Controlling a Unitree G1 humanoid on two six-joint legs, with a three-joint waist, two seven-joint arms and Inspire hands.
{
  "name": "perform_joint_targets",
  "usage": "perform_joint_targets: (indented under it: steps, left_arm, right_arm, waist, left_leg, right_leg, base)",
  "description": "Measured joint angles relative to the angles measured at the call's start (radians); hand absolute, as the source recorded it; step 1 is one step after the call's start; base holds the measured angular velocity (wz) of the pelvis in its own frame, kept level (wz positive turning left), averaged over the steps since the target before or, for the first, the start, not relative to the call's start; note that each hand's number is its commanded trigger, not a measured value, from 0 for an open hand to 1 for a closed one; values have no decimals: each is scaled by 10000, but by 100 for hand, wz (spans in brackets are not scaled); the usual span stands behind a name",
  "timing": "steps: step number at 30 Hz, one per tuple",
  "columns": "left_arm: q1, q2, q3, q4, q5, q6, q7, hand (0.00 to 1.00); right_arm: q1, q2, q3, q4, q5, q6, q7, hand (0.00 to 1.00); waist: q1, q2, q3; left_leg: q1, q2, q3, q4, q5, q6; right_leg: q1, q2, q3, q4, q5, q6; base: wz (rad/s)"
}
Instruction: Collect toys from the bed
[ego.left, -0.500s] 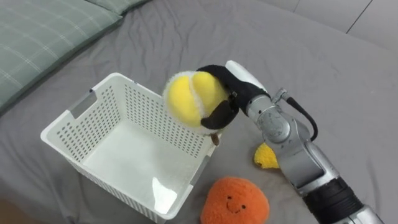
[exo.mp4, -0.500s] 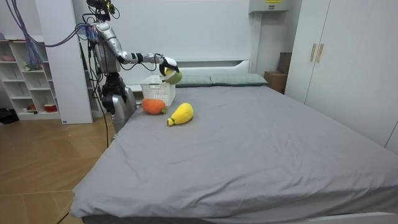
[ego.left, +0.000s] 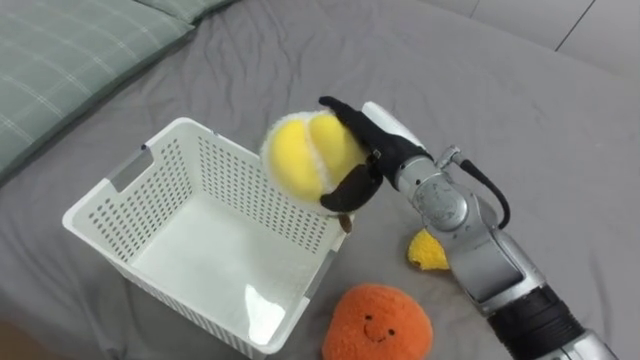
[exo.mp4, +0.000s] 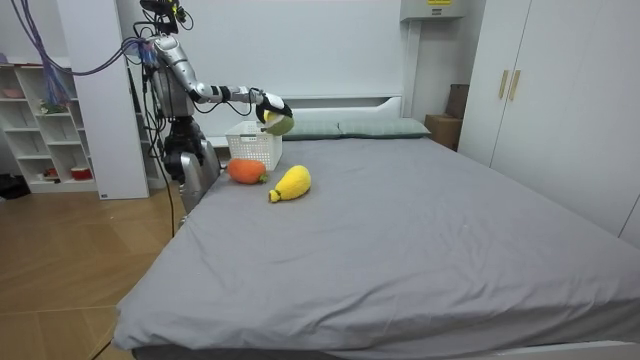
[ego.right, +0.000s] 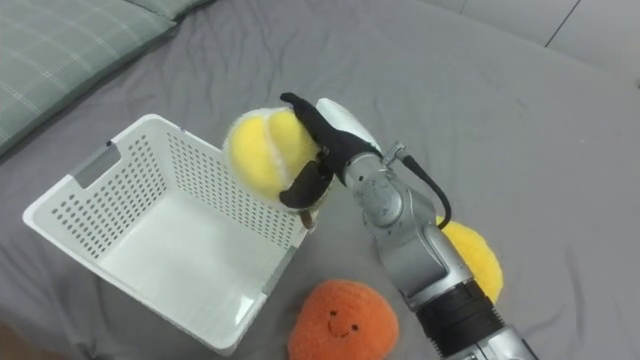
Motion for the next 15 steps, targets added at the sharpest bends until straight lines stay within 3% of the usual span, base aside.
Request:
perform_joint_targets:
  steps: [10,15]
  left_arm:
    - [24,-4,0,152,-7,-88,-7,0]
    - [31,-6,-81,339,-2,-167,-10,0]
  right_arm:
    - [-1,50,115,-479,375,-81,127,0]
    - [0,65,464,-1274,473,-191,712,0]
  waist:
    - [25,251,-34]
    - [43,245,-82]
  left_leg:
    - [19,6,24,67,4,-1]
    - [-4,20,35,7,5,-3]
  right_leg:
    - [-5,-17,13,10,0,0]
    - [-82,-22,109,20,0,-1]
  base:
    - [0]
    - [0]
